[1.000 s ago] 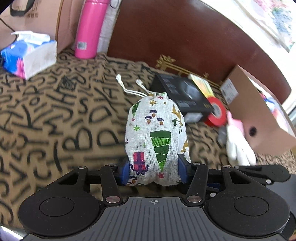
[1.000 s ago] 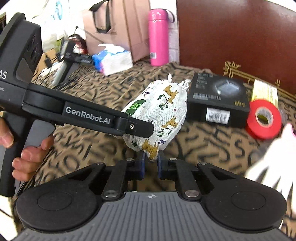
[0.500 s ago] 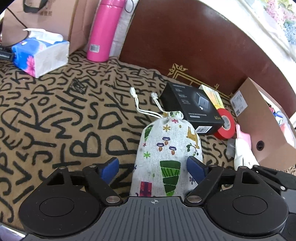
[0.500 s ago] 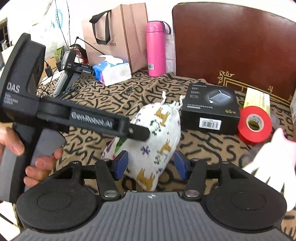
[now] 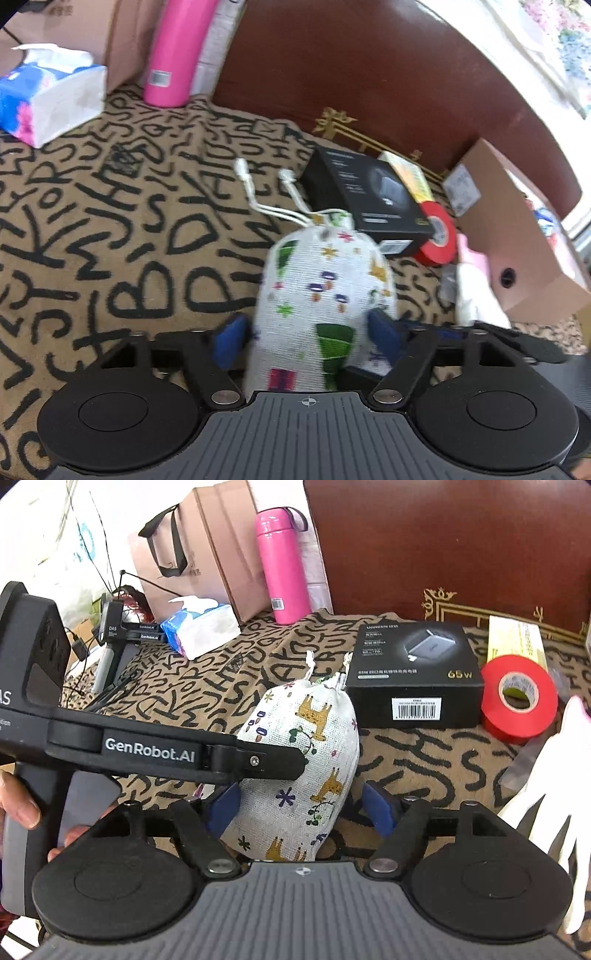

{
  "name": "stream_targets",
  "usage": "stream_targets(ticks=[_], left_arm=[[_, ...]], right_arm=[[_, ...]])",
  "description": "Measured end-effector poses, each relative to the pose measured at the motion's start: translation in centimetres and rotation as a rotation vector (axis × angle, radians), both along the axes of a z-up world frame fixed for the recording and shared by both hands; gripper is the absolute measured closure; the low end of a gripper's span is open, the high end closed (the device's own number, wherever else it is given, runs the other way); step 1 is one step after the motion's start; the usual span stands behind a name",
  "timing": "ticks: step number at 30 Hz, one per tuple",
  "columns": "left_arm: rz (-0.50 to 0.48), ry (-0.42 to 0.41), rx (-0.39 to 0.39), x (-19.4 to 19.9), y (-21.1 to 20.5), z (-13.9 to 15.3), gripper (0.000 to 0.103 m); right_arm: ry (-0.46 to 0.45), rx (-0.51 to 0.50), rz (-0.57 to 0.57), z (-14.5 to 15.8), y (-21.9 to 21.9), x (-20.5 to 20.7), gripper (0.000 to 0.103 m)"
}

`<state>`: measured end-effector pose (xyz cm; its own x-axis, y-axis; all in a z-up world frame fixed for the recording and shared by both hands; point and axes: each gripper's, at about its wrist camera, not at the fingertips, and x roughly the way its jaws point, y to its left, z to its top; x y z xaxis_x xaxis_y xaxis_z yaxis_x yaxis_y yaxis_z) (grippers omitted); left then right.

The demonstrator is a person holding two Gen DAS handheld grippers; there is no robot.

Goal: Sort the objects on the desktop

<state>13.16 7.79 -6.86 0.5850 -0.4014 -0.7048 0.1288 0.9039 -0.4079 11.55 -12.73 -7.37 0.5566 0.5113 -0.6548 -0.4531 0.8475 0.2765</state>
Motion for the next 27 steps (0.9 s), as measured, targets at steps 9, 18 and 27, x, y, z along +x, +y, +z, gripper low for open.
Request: stream_targets(ticks=[9,18,27], left_arm=[[0.009,-0.024,0.077,-0.7,-1.5,1.4,0.046],[0.014,-0.143,0.079,-2.8,-3.7,6.0,0.048],[-0.094,-0.303,0.018,-2.6,-10.7,12.1,0.048]], right_arm=[[0.008,0.043,-0.006,0.7,-0.3,-0.7,0.057],[-0.124,0.051,-0.027,4.1,-2.6,-3.0,0.06],[-0.328,0.042,-0.151,8.8,-9.4,-5.2,0.06]])
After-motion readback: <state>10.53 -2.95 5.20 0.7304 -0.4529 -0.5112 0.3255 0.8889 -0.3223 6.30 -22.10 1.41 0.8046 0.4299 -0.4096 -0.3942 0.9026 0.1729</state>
